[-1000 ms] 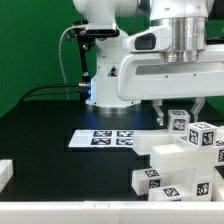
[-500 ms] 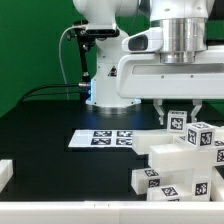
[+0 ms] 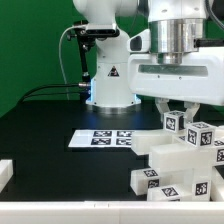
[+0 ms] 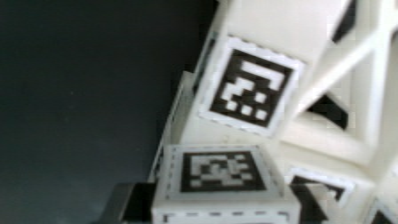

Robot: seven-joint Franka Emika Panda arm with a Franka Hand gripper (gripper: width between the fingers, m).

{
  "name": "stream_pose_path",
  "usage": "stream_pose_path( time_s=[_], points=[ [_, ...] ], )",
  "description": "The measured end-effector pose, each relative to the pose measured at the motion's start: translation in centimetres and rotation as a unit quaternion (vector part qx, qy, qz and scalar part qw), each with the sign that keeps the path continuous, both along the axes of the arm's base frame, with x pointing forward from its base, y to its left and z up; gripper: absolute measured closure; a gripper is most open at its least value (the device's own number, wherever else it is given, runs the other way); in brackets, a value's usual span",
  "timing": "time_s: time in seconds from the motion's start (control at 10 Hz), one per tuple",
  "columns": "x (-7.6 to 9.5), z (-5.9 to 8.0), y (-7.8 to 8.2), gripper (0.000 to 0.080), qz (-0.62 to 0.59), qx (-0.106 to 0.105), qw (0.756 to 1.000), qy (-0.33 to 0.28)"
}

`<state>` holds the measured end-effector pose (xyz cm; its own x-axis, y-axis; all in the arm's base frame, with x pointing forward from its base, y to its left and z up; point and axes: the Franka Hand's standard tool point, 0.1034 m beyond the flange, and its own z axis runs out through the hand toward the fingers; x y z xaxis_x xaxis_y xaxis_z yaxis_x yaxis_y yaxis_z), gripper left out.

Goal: Assemble chair

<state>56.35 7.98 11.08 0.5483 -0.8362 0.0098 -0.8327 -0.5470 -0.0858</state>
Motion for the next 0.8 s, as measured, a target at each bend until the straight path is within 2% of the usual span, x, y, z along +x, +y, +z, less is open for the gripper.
stream_pose_path(
  time_s=[0.2,0.3,0.4,0.5,0.6,0.7,0.8],
  points=[
    [-0.16,-0.22,0.12,0.0525,-0.013,0.004,1.0,-0.002],
    [-0.16,-0.22,0.13,0.043,-0.009,0.004,1.0,-0.002],
    [-0.16,-0.22,0.12,0.0294,0.014,0.002,1.0,-0.003],
    [-0.24,-0.21,0.14,0.0294,0.085,-0.004,0.996,-0.003],
    [-0.23,-0.13,0.25,0.0181,0.208,-0.015,0.978,-0.006],
    [-0.45,-0.2,0.37,0.0159,0.283,-0.019,0.959,-0.003],
    [-0.45,-0.23,0.32,0.0159,0.289,-0.02,0.957,-0.004]
  ],
)
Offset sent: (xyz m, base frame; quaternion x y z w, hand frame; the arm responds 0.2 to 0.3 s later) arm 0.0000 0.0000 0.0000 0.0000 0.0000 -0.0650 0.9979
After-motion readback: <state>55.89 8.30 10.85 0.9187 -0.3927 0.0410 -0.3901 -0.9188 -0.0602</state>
